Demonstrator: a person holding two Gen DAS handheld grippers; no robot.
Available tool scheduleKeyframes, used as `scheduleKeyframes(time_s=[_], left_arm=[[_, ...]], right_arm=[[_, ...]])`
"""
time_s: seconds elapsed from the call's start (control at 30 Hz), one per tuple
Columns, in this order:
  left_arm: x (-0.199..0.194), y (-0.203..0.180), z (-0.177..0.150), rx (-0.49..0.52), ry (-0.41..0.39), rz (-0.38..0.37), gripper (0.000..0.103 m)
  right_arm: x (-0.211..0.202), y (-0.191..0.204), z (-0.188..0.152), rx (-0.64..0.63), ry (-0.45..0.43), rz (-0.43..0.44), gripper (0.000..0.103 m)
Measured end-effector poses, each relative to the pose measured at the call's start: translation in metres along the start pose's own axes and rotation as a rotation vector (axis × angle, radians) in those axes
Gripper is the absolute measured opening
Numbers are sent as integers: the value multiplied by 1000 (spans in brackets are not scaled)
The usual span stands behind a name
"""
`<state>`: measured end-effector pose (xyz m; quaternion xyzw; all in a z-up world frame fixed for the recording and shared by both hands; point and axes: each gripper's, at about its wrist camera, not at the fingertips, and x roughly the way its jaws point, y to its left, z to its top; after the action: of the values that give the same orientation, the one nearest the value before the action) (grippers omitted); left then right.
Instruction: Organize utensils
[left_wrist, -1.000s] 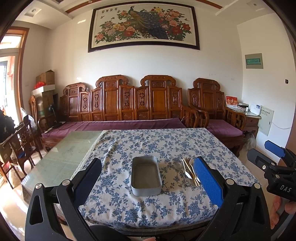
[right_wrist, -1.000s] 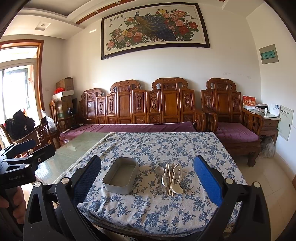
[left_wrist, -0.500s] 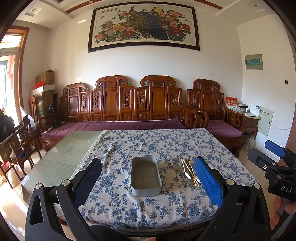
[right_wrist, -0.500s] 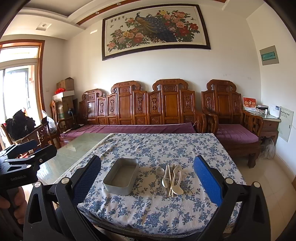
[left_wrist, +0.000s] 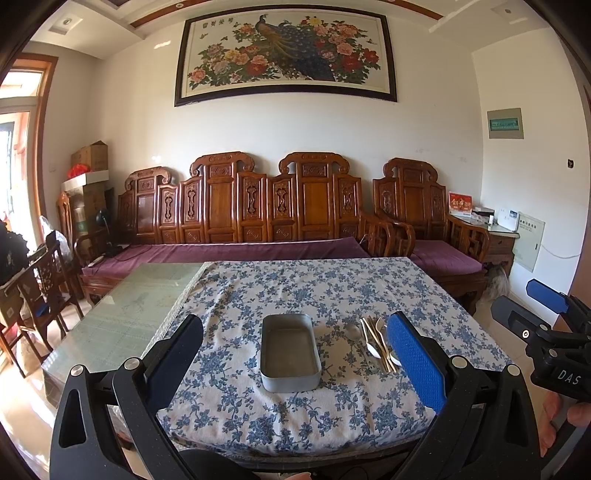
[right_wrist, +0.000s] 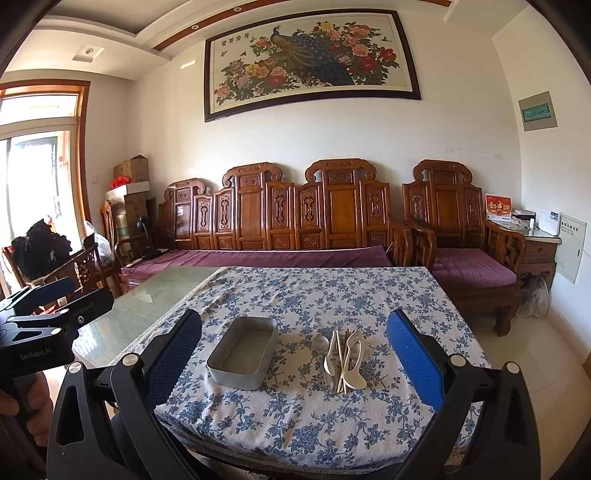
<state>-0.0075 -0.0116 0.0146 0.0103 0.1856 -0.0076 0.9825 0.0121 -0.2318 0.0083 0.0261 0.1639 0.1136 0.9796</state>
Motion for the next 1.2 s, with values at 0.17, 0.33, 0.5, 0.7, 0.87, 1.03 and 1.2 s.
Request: scheduleKeyframes(time_s=[0.17,0.33,0.5,0.7,0.87,1.03,1.2], left_arm=[[-1,-3,3,3,-4,-3,97],[-3,-1,2,3,-2,-6,97],[2,1,-1,1,13,-10,97],[31,2,-13,6,85,-25,97],[64,-1,-26,24,149,-56,97],[100,-10,-33,58,203,-75,97],[140,-22,-37,85,275,-125,97]], right_arm=[[0,0,0,-1,0,0,101],[0,0,0,1,2,0,101],[3,-3,3,1,14,-1,101],[26,-19,-10,16,49,4,101],[55,-36,-27,8,98,17,96],[94,-59,-39,-2,178,26,81],[142,-89,-53,-21,266,17,64]])
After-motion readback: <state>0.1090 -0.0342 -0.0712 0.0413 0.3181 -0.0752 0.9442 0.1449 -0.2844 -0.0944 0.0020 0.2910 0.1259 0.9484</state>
